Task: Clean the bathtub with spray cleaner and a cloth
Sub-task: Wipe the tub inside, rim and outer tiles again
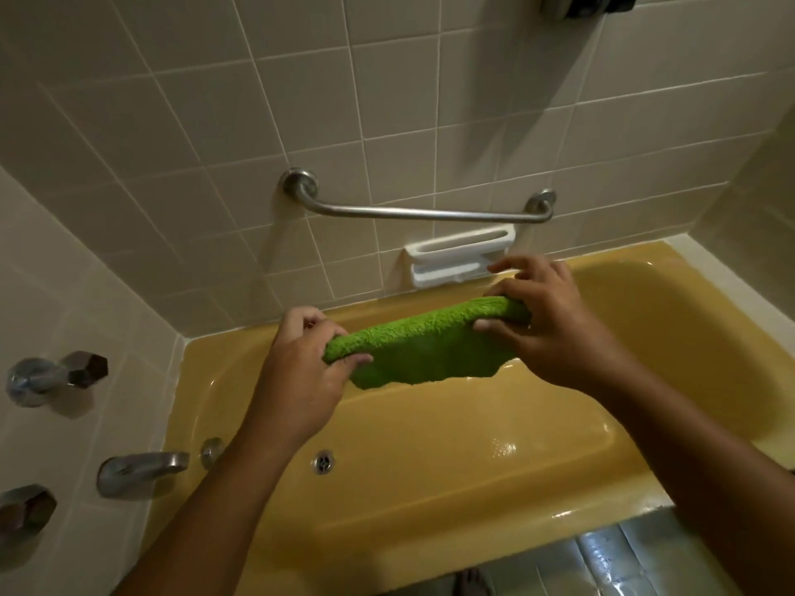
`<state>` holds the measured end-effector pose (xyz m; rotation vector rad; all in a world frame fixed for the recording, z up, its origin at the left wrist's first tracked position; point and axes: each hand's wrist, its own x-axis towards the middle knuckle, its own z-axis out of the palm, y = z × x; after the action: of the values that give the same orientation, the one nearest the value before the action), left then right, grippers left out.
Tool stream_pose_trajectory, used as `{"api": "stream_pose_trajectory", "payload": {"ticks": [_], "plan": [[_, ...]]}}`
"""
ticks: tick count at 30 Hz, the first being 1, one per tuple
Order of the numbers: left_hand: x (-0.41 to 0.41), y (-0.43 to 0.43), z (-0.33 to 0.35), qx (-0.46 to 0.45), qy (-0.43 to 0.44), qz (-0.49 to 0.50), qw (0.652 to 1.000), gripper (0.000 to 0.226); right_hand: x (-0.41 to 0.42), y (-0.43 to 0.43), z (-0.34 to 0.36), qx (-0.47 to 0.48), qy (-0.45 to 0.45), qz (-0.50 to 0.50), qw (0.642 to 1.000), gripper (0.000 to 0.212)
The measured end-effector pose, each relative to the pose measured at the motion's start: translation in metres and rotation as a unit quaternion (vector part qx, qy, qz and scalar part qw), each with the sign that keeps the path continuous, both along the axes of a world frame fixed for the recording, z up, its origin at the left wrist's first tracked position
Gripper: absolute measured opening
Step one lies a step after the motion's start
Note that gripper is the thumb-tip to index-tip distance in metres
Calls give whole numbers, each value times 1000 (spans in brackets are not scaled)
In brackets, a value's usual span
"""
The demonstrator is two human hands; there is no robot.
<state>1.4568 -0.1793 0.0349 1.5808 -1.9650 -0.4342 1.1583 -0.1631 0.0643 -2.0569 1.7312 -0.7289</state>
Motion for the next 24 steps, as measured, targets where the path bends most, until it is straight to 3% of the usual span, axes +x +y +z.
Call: {"api": "stream_pose_trajectory", "payload": {"ticks": [3,4,6,7,8,10,11,12,15,18,21,24], "plan": [[13,-2,1,63,20,-14,998,25,24,16,7,15,-135,-13,991,35],[16,0,-1,88,33,0,996,26,33,21,6,-8,-152,-17,988,28],[16,10,-4,160,115,63,978,40,51,31,1,-80,-105,-24,991,23],[11,17,-6,230,210,89,946,48,58,35,-4,-120,-54,-31,991,26],[3,23,-7,308,327,95,888,52,64,38,-11,-156,-7,-32,987,29],[-17,31,-7,439,508,54,739,50,72,46,-28,-202,61,-16,977,29],[-27,30,-9,468,548,29,692,50,75,52,-36,-209,86,-5,974,29],[-36,27,-12,478,562,19,675,53,76,58,-45,-209,106,8,972,30],[-56,15,-25,471,520,29,712,75,74,82,-66,-161,114,17,980,37],[-72,14,-34,458,485,0,745,66,64,109,-73,-83,76,9,994,49],[-95,19,-35,446,477,-29,756,59,50,136,-74,19,-76,-61,995,67],[-123,25,-30,448,469,-81,757,57,34,151,-76,-10,-219,-204,954,49]]}}
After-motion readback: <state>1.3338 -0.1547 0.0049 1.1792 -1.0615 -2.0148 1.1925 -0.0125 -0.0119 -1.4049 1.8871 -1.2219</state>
